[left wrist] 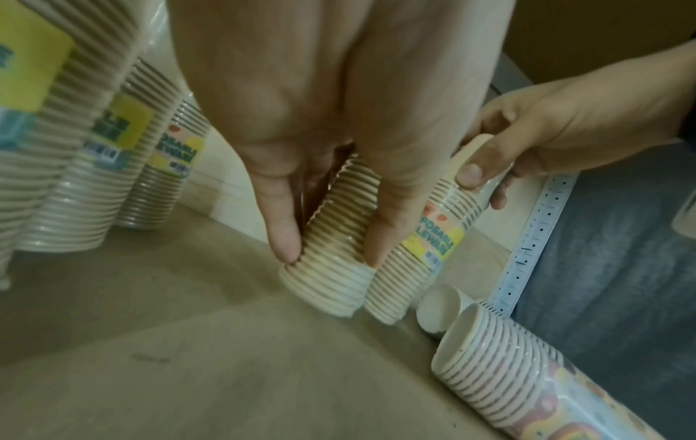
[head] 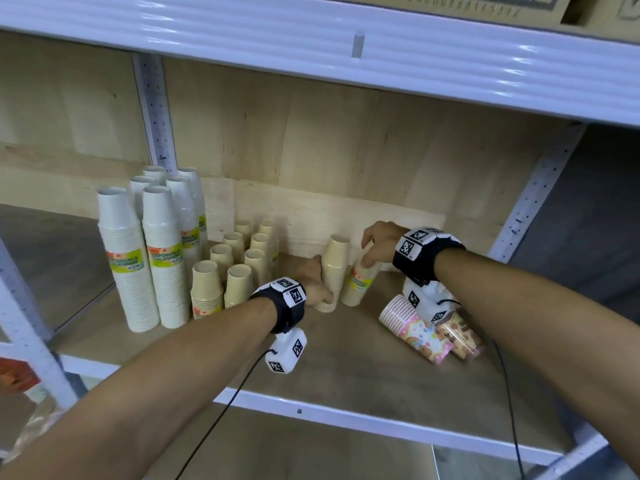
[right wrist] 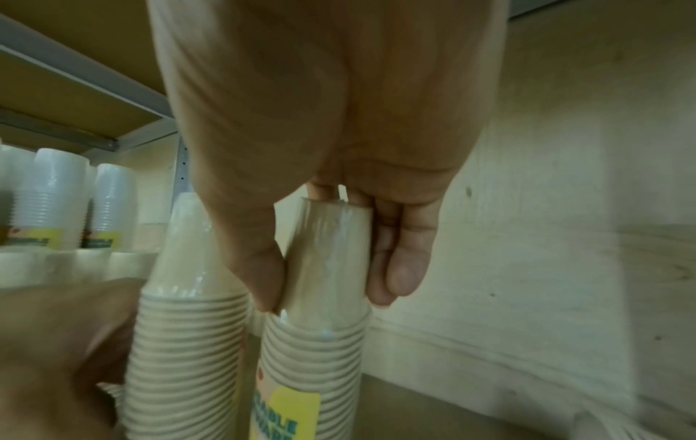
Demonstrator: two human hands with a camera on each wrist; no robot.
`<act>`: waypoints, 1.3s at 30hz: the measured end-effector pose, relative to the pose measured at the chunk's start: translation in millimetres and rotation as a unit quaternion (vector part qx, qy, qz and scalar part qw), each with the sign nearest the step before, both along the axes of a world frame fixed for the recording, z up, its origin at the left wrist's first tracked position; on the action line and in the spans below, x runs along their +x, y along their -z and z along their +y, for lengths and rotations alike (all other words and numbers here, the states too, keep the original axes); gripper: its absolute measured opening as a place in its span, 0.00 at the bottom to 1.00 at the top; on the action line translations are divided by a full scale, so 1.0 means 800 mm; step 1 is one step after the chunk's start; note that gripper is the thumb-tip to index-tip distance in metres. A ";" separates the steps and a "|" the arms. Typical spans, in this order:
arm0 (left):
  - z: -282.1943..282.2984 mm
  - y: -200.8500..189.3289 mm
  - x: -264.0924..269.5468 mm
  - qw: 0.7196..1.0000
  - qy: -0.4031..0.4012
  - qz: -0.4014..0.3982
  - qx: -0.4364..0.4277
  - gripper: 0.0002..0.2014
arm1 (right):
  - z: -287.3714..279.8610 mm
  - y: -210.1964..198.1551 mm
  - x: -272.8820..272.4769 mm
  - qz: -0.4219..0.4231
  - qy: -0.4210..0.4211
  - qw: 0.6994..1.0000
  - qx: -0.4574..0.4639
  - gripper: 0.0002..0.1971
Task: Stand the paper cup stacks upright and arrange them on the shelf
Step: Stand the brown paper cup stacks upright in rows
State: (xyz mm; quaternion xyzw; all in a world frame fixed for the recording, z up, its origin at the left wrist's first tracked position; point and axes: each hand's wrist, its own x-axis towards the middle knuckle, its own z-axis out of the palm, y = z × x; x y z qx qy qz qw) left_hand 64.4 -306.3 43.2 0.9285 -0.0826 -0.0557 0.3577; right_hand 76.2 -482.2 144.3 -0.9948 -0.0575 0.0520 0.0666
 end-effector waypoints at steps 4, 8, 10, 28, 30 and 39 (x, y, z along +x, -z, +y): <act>-0.002 0.014 0.001 1.000 -0.018 0.017 -0.002 0.32 | 0.019 0.014 -0.013 0.021 -0.003 1.000 0.001 0.22; -0.004 0.027 0.002 0.999 -0.022 0.041 -0.008 0.34 | 0.027 0.024 -0.018 0.040 0.001 0.999 0.004 0.23; -0.006 0.032 0.002 0.998 -0.027 0.050 -0.012 0.36 | 0.028 0.028 -0.020 0.042 0.005 0.999 0.004 0.22; -0.005 -0.021 0.009 0.999 0.021 0.002 -0.029 0.33 | 0.032 0.009 -0.027 -0.004 0.016 1.000 -0.004 0.14; -0.004 -0.042 0.012 0.999 0.028 -0.012 -0.021 0.32 | 0.031 0.007 -0.026 -0.018 0.020 1.000 0.002 0.14; -0.008 -0.078 0.013 0.990 0.103 -0.050 0.084 0.25 | 0.045 0.011 -0.016 0.001 0.018 0.999 -0.037 0.23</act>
